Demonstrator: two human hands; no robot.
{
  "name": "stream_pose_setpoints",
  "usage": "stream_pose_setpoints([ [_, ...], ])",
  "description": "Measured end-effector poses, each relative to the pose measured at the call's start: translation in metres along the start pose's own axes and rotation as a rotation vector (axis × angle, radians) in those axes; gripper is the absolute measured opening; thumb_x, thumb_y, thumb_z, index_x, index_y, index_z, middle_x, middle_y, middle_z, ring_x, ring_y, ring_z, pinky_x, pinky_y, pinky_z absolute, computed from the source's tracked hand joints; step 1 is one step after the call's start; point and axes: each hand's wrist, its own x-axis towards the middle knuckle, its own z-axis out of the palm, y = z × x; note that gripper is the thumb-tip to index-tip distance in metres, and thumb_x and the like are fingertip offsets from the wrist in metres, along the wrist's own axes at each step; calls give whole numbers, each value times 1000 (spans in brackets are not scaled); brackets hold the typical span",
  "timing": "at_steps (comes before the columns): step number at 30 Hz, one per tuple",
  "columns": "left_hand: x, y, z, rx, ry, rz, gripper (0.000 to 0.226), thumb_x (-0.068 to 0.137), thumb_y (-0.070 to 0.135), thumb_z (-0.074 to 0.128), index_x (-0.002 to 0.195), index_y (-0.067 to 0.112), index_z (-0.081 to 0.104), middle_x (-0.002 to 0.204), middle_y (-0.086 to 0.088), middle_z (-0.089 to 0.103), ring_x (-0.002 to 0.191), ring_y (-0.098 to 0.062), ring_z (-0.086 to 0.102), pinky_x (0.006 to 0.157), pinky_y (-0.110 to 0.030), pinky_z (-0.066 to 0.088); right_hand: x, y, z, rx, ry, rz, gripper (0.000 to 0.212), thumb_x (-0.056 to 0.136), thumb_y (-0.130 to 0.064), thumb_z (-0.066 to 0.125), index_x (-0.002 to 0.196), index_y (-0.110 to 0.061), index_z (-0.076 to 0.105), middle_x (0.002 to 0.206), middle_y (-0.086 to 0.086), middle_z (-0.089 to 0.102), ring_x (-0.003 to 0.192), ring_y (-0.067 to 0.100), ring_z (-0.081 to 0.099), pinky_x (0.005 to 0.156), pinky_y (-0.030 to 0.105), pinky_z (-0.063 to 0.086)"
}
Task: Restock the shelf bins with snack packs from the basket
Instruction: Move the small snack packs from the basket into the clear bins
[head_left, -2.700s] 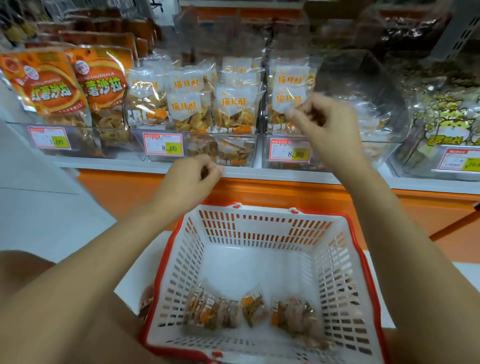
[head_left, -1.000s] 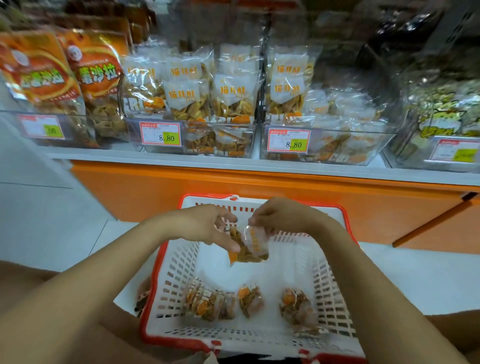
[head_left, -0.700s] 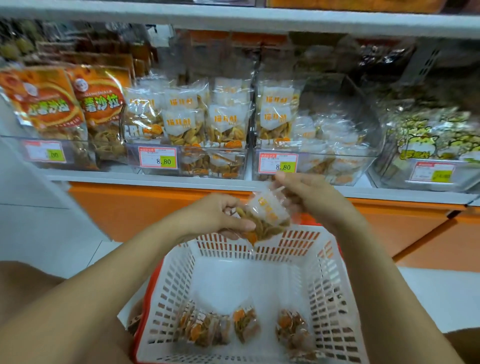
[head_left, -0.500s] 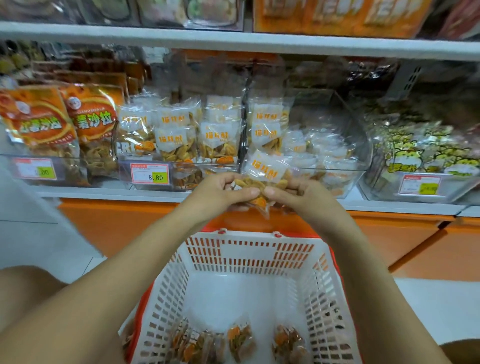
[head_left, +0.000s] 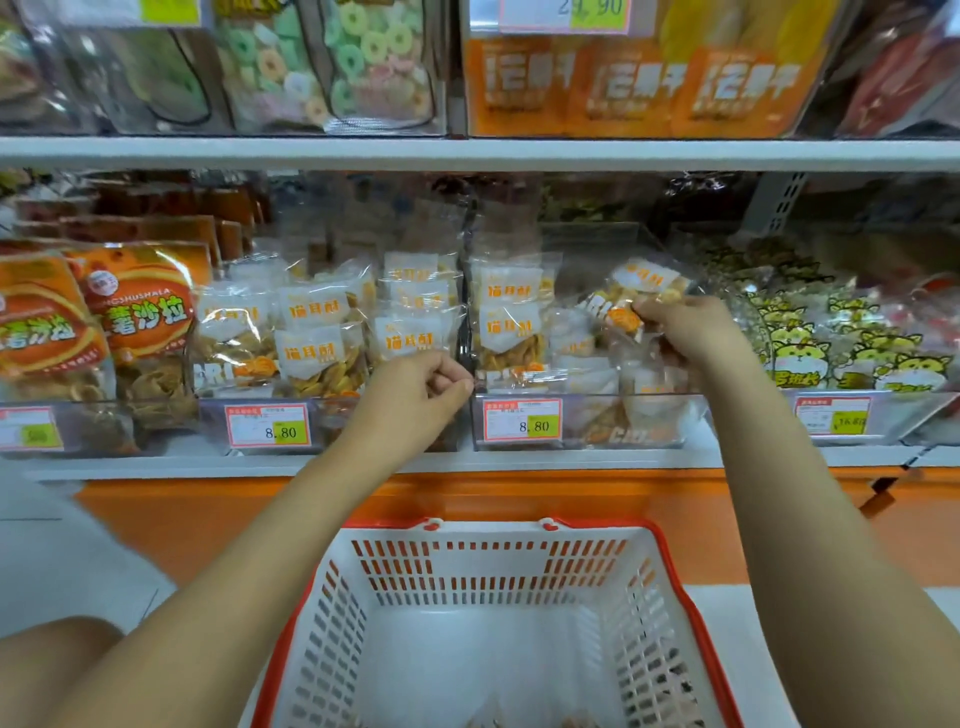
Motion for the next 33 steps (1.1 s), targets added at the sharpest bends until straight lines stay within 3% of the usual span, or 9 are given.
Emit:
stream_pose_setpoints([
  [3, 2, -3, 1, -4, 13, 0, 18, 91, 17, 60, 79, 30, 62, 79, -6, 67, 71, -18, 64, 67, -28, 56, 35, -16, 13, -118, -19, -55, 21, 85, -17, 69, 67, -7, 61, 44, 4, 54, 35, 12, 46, 37, 17, 37],
  [5, 2, -4, 1, -9, 18, 5, 16, 91, 19, 61, 79, 30, 62, 78, -4, 67, 67, -13, 64, 64, -23, 54, 59, -24, 24, -179, 8, -89, 10, 83, -13, 69, 87, -4, 68, 73, 11, 63, 61, 20, 58, 59, 30, 52],
  [11, 2, -6, 2, -14, 32, -8, 10, 90, 22, 63, 81, 26, 64, 74, 0, 66, 59, -3, 61, 61, -19, 52, 104, -34, 57, -192, -99, -84, 37, 92, -14, 58, 127, -3, 57, 131, 17, 57, 108, 25, 60, 86, 31, 52],
  [14, 3, -6, 2, -21, 32, -9, 10, 89, 21, 63, 80, 25, 65, 74, -1, 67, 58, -3, 62, 62, -24, 54, 114, -38, 65, -210, 4, -94, 33, 99, -22, 45, 121, -3, 61, 126, 16, 60, 114, 27, 57, 69, 21, 41],
  [19, 4, -5, 2, -18, 51, -20, 10, 89, 24, 63, 79, 23, 65, 73, -1, 67, 58, -5, 62, 62, -27, 55, 128, -33, 80, -303, -44, -157, 34, 94, -32, 54, 119, -10, 62, 125, 12, 60, 115, 27, 57, 95, 31, 46],
  [23, 3, -4, 2, -17, 49, -21, 11, 89, 25, 64, 78, 24, 64, 70, 1, 66, 60, -6, 63, 67, -31, 57, 136, -24, 91, -292, 126, -220, 22, 93, -46, 50, 81, -28, 51, 95, 2, 49, 98, 15, 45, 88, 26, 39],
  [27, 0, -2, 0, 0, 31, -1, 8, 88, 27, 64, 80, 26, 65, 73, 1, 66, 69, -13, 64, 70, -32, 56, 120, -27, 95, -378, 55, -248, 31, 95, -33, 55, 115, -13, 67, 119, 9, 65, 111, 23, 59, 96, 31, 47],
  [30, -6, -2, 1, 1, 35, 26, 3, 89, 25, 63, 86, 26, 65, 76, 3, 64, 73, -10, 62, 64, -18, 52, 105, -28, 85, -336, -44, -262, 28, 94, -19, 54, 119, -12, 65, 123, 9, 63, 114, 24, 59, 76, 16, 48],
  [33, -15, -3, 2, -8, 29, 50, 9, 89, 23, 63, 98, 25, 64, 82, 11, 64, 77, 1, 59, 64, -5, 45, 77, -29, 68, -251, -47, -249, 30, 92, -16, 53, 119, -8, 64, 120, 12, 64, 112, 26, 59, 79, 24, 47],
])
